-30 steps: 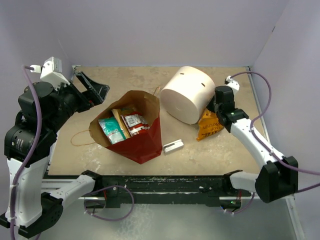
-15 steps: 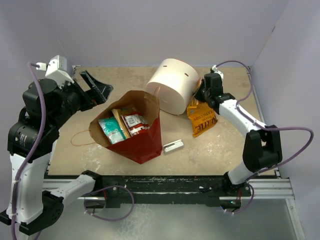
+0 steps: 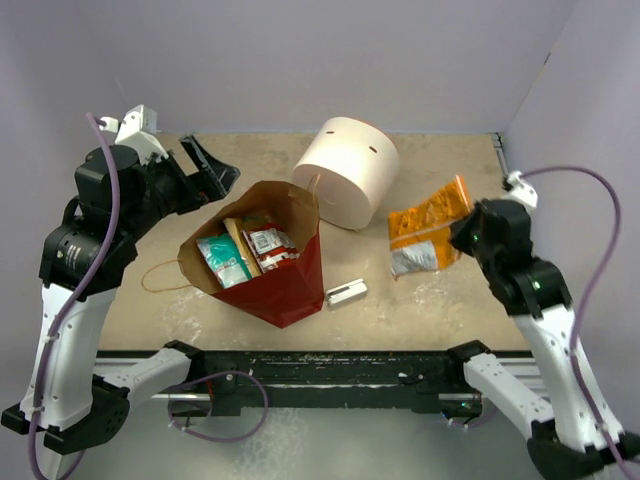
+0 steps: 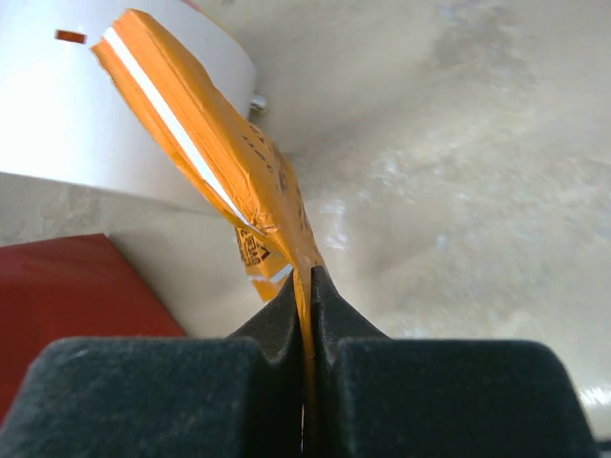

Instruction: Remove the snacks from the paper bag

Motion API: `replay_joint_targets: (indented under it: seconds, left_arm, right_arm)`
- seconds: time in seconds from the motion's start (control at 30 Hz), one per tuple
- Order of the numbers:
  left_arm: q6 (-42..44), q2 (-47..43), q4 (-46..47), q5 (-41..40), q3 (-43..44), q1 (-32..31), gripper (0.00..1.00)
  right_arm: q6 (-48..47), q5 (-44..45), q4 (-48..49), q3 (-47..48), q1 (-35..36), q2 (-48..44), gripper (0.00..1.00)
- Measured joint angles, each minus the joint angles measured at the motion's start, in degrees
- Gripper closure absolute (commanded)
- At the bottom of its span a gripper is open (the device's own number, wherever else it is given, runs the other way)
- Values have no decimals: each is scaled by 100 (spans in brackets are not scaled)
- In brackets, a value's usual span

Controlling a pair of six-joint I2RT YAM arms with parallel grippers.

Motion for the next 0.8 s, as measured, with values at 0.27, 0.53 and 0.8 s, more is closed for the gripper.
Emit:
replay_joint_targets:
  seconds: [0.27, 0.53, 0.8]
  left_arm:
    - [7, 129, 35, 90, 2, 0, 1]
    - [42, 170, -28, 59, 184, 0, 1]
    - [-17, 61, -33, 20, 197, 0, 1]
  right_arm:
    - [1027, 1128, -2275, 20, 0, -686, 100]
    - [1681, 2175, -2293, -46, -9, 654, 98]
    - [1281, 2166, 192, -66, -205, 3084, 42]
